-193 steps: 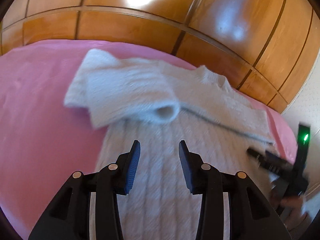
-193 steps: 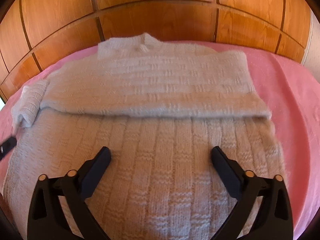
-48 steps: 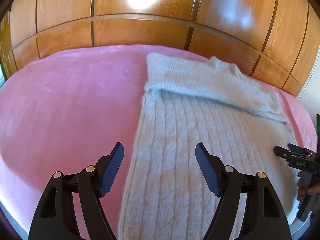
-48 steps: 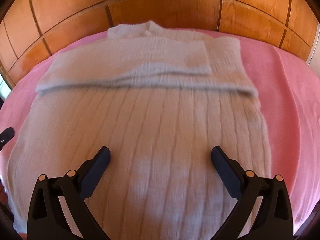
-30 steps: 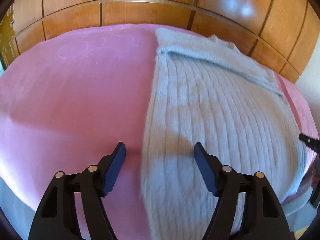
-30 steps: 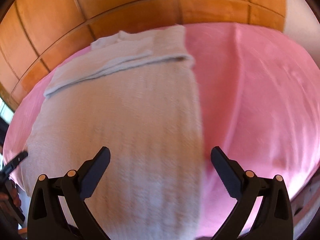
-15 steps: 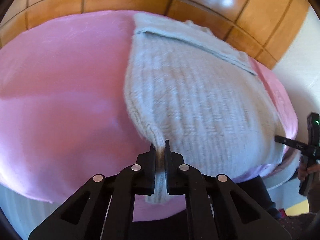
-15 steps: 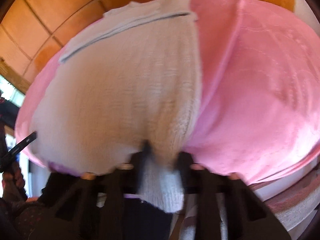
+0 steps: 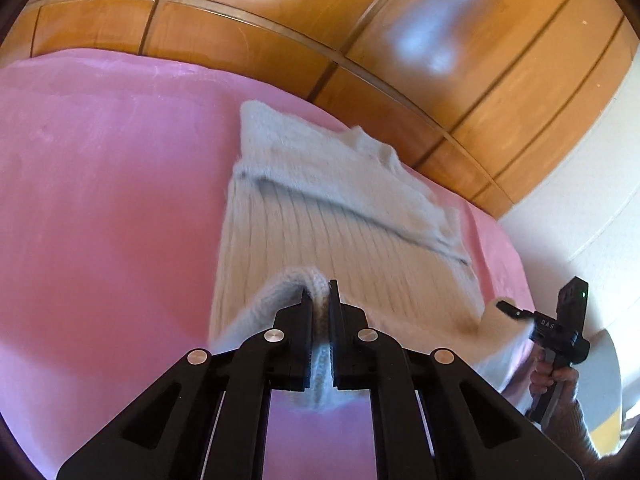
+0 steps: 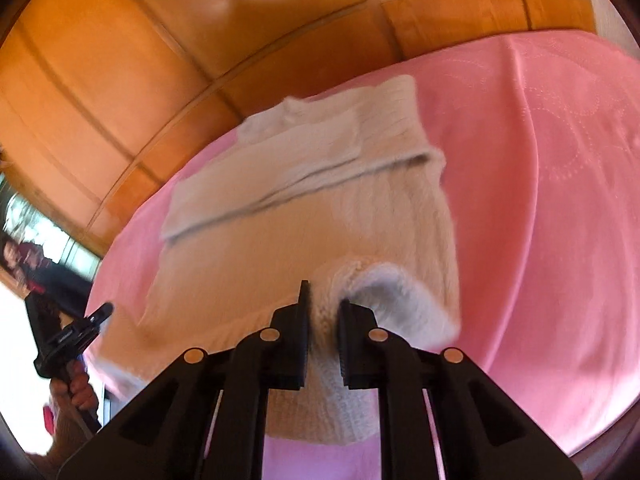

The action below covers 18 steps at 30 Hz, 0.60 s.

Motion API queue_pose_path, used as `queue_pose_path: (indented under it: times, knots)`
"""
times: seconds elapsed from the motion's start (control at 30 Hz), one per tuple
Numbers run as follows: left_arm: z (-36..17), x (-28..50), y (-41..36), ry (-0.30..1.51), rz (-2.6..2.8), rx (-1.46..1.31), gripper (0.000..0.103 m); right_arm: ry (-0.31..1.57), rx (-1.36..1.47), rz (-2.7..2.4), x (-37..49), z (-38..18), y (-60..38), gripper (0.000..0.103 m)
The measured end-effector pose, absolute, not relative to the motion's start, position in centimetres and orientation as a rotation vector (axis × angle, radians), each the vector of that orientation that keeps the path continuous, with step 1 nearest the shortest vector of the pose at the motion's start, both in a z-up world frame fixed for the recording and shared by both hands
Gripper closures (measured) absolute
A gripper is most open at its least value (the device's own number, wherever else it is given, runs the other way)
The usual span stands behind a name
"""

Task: Fold small clothes

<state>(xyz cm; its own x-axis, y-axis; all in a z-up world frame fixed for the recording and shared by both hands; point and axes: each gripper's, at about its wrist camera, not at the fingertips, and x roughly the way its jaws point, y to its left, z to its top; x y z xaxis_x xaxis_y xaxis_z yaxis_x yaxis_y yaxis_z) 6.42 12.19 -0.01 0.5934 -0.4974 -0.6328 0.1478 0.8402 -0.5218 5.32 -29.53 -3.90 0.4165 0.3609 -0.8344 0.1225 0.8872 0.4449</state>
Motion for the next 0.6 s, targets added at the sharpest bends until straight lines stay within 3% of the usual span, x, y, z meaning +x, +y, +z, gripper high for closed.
queue_pose_path:
  times: [0.2,0.23,0.27,0.3,0.33,0.37,0.4,0.6]
  knots:
    - [-0.5,12.9,11.5,0.868,-0.302,-0.428,0.098,1.170,0.493,0.075,10.3,-6.6,-31.8,0.089]
    - [-0.7,13.9,11.5,0.884,-0.293,-0.432,0.097,1.167,0.514,0.072,10.8,-7.0,-32.2,0.079]
    - [-0.9,14.6,11.6,0.898,-0.283,-0.448,0.092,1.163,0.528,0.069,11.0,-7.1,-32.3,0.061]
    - [-1.1,15.0,12.1,0.900,-0.280,-0.475,0.079,1.147,0.553,0.072,11.0,-7.0,-32.9,0.053]
    - [-1.1,15.0,12.5,0.887,-0.267,-0.489,0.070,1.128,0.567,0.070,10.4,-6.6,-33.2,0.037]
    - [-1.1,14.8,13.0,0.870,-0.245,-0.495,0.049,1.111,0.579,0.065,10.1,-6.3,-33.6,0.024]
    - [-1.1,14.3,13.7,0.846,-0.214,-0.497,0.039,1.097,0.589,0.059,9.7,-6.0,-34.1,0.021]
    - [-3.6,10.3,16.2,0.891,-0.258,-0.497,0.037,1.118,0.533,0.023,5.0,-6.0,-35.9,0.019]
